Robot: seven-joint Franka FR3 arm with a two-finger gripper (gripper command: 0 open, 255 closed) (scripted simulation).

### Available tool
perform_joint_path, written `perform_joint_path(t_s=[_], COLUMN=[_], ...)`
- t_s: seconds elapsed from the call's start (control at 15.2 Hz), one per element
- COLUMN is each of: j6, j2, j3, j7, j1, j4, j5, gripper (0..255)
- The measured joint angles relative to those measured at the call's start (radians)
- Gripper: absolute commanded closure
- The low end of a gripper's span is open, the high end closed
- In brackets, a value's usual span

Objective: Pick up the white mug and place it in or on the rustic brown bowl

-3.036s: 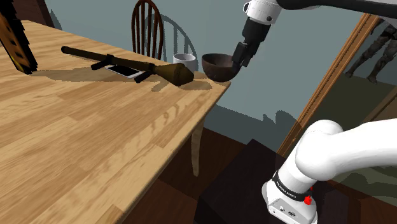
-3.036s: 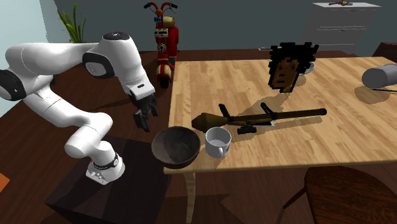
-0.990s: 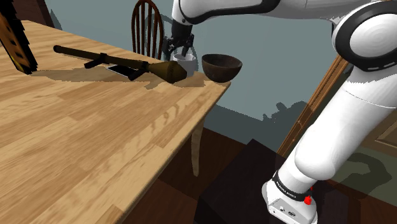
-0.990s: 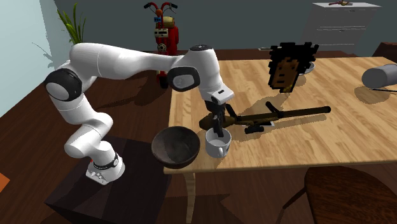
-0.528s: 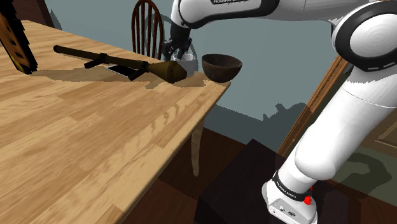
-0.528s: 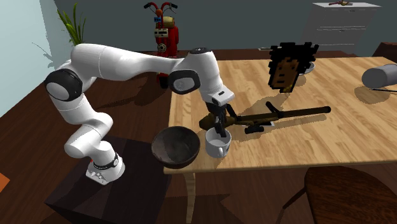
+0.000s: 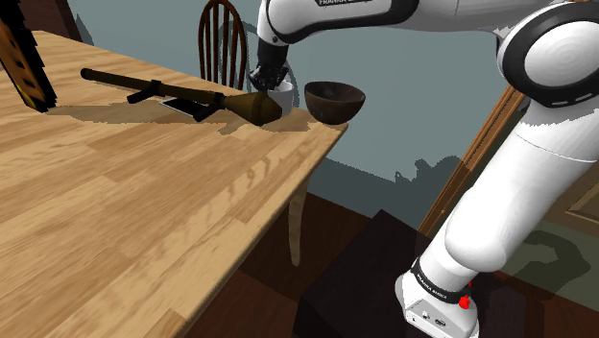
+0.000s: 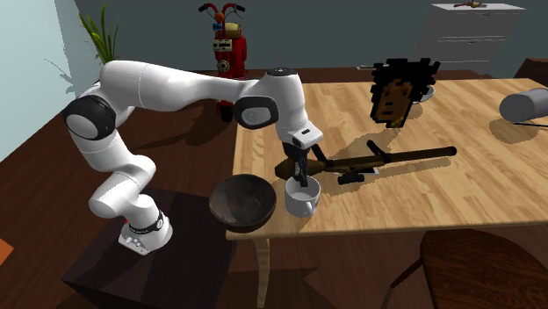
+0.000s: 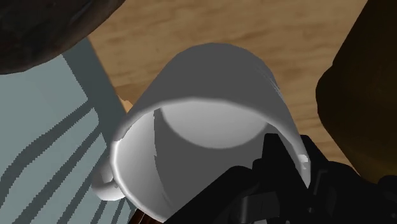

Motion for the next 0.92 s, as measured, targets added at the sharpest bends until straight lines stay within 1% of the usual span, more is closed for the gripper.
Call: perform_joint_path(t_s=[0.2,0.92], j6=[-0.004,-0.150], j2=[0.000,0.018], j3=[-0.002,0.001], j7=[-0.005,-0.016], j1=[-0.002,0.001], j4=[0.003,0.162], j5=[0.002,0.003], gripper=[255,255])
